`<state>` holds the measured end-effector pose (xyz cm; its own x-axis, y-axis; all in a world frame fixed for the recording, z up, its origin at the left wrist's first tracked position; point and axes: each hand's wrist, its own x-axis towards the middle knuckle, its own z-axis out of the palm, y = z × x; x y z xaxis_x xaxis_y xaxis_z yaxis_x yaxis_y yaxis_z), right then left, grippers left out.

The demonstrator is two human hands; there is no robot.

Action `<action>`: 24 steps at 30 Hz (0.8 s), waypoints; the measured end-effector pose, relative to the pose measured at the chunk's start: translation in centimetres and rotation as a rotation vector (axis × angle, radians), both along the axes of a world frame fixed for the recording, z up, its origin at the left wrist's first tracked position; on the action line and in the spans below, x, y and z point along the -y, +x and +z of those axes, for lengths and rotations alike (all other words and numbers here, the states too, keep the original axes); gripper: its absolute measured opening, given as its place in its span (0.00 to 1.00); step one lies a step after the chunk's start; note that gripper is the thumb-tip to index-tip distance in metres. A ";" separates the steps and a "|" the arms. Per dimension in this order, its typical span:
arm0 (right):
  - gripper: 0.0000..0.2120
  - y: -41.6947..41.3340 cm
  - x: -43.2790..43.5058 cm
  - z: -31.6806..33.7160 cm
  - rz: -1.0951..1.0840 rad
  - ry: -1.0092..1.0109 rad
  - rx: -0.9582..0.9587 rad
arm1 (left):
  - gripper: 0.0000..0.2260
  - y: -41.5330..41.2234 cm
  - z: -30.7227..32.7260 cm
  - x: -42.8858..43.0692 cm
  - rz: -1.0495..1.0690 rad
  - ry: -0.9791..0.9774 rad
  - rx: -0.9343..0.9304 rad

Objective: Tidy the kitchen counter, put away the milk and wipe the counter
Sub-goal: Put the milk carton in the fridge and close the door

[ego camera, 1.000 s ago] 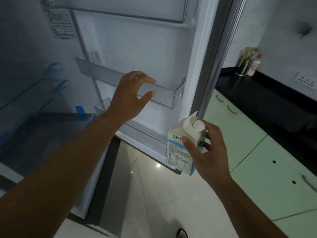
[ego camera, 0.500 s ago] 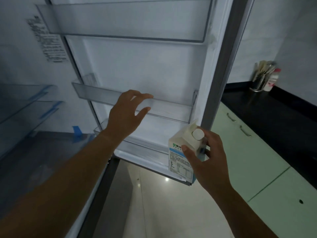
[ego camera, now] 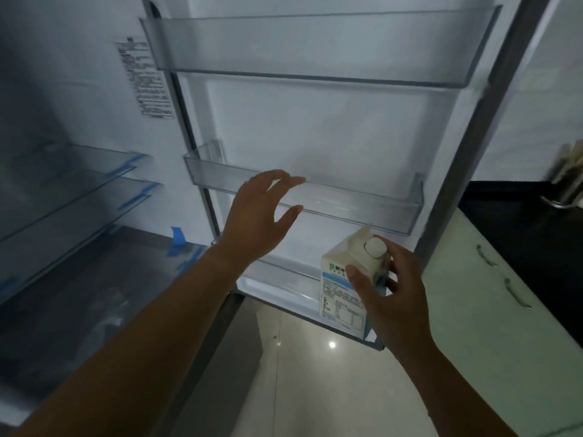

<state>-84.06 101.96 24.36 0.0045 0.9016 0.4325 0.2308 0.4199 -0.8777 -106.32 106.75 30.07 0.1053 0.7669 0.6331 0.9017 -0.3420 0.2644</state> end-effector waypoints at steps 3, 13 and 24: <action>0.26 -3.1 -1.6 0.1 0.125 0.002 0.005 | 0.19 -3.7 0.0 1.9 0.118 -0.020 0.045; 0.27 -19.6 -4.6 2.3 0.518 0.099 0.023 | 0.17 -18.8 -0.3 10.9 0.613 -0.096 0.186; 0.25 -36.1 -6.9 6.6 0.772 0.250 -0.016 | 0.19 -26.9 -1.0 14.1 1.067 -0.106 0.202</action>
